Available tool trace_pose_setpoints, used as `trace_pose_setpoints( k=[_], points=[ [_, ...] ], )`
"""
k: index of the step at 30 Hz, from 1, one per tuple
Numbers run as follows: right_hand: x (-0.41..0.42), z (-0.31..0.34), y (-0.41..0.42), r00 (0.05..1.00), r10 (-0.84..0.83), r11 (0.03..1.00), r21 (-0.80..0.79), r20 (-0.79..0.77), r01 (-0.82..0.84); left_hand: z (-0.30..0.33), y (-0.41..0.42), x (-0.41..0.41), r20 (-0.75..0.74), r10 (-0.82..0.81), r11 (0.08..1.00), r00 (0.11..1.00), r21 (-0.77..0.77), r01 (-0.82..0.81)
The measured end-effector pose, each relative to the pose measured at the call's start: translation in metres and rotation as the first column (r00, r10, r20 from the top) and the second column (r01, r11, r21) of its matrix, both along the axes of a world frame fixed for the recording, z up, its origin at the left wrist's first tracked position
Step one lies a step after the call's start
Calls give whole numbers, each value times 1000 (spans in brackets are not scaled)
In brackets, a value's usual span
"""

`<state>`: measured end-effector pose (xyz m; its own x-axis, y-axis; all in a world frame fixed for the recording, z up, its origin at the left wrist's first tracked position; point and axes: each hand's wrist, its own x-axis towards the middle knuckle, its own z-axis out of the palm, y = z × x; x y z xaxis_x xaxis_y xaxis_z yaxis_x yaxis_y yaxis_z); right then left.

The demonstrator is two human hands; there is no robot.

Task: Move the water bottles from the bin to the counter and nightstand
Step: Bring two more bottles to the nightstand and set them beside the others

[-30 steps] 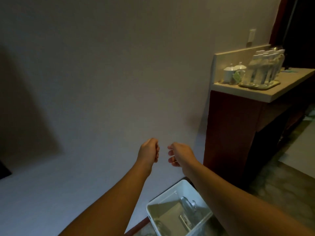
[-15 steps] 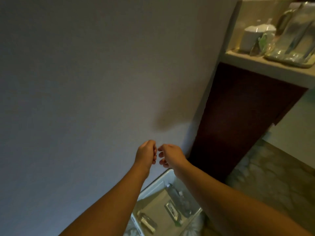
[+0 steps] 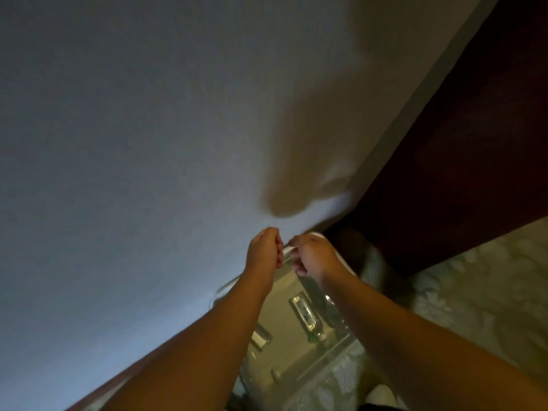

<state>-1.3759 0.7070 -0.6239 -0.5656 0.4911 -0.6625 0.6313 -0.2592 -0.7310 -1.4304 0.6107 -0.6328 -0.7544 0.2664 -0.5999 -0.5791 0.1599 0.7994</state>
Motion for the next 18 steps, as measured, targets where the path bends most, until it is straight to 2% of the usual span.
trace_pose_setpoints(
  k=[3, 8, 12, 14, 16, 18],
  points=[
    [2, -89, 3, 997, 73, 997, 21, 30, -74, -86, 14, 9, 36, 15, 1000, 999, -21, -14],
    [9, -229, 20, 996, 48, 999, -5, 77, -47, -226, 26, 13, 73, 15, 998, 997, -69, -10],
    [7, -329, 35, 994, 11, 999, -50, 107, -6, -316, 31, 15, 65, -8, 981, 998, -195, 21],
    [14, -376, 45, 975, 146, 984, 76, 168, -160, -354, 25, 21, 91, -13, 969, 996, -243, 35],
    [28, -415, 57, 901, 322, 891, 228, 292, -392, -388, 12, 28, 74, -57, 955, 996, -288, 76],
    [45, -445, 68, 801, 400, 792, 272, 445, -547, -417, -7, 41, 0, -18, 875, 1000, -484, 16]
  ],
)
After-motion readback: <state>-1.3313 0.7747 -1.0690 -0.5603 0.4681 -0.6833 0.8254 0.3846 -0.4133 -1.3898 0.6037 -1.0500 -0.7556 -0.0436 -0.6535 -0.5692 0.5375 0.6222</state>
